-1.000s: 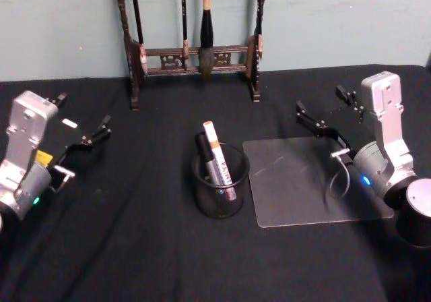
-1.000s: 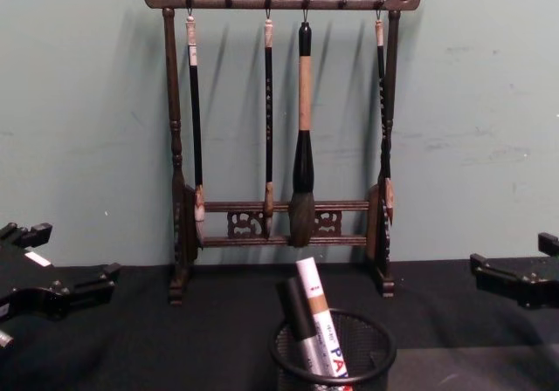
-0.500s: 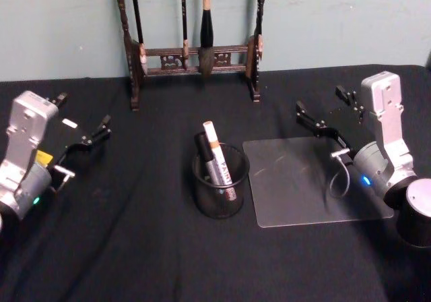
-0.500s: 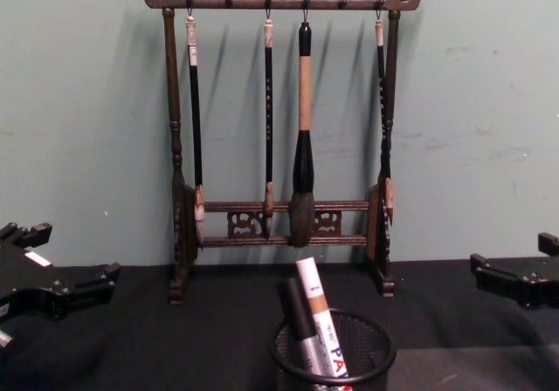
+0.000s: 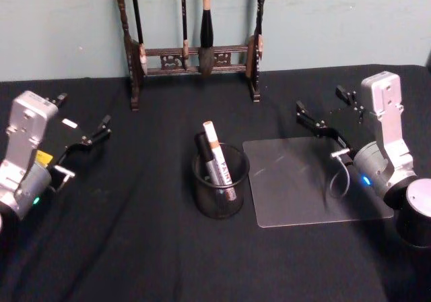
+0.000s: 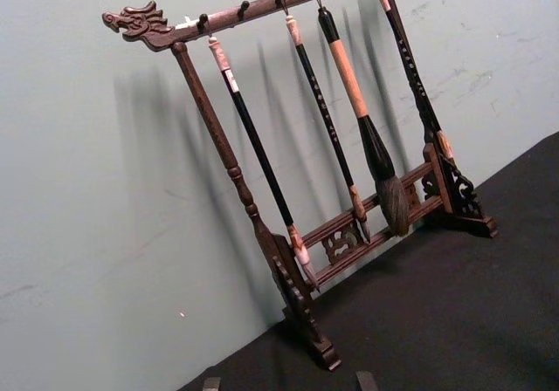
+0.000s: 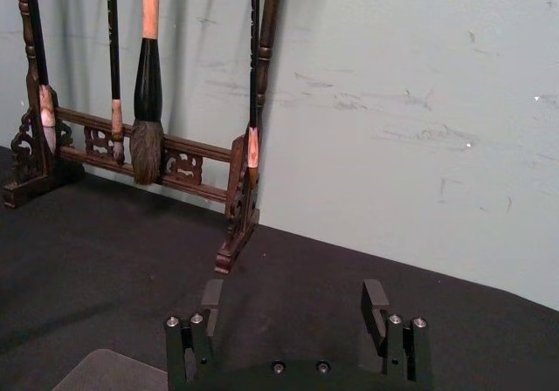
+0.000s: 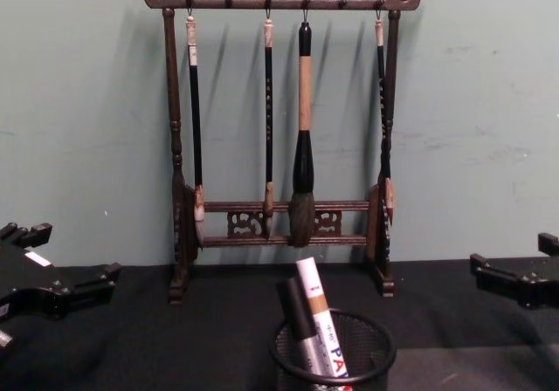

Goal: Pick up the water-based marker from the table and place it into the pen holder.

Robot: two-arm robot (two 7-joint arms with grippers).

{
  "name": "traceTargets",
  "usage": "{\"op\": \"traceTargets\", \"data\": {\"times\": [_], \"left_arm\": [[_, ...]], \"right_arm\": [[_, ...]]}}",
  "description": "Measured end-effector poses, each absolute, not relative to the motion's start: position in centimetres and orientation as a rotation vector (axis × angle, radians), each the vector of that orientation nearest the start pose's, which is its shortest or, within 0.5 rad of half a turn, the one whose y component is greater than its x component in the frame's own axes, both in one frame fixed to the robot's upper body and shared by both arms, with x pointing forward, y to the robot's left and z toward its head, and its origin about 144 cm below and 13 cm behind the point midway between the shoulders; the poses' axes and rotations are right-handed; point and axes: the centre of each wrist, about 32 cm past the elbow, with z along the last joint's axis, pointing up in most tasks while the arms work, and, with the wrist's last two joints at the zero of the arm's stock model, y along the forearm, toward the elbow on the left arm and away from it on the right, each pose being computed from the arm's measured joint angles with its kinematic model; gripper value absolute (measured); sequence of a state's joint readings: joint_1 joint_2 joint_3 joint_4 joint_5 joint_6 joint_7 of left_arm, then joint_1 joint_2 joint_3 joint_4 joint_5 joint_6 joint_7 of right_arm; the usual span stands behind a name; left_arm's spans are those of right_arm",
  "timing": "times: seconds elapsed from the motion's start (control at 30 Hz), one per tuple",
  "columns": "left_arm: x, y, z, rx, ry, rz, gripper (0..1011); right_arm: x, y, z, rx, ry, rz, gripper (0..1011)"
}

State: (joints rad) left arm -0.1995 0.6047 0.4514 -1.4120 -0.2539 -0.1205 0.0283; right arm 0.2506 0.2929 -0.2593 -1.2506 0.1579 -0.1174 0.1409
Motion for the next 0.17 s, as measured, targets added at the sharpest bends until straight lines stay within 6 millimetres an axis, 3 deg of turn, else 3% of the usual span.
{"op": "traceTargets", "data": {"times": [0.17], "left_arm": [[48.86, 30.97, 113.98, 0.304, -0.285, 1.248, 1001]], "right_arm": [[52.10, -26.63, 112.44, -0.151, -0.128, -1.259, 1003]]}}
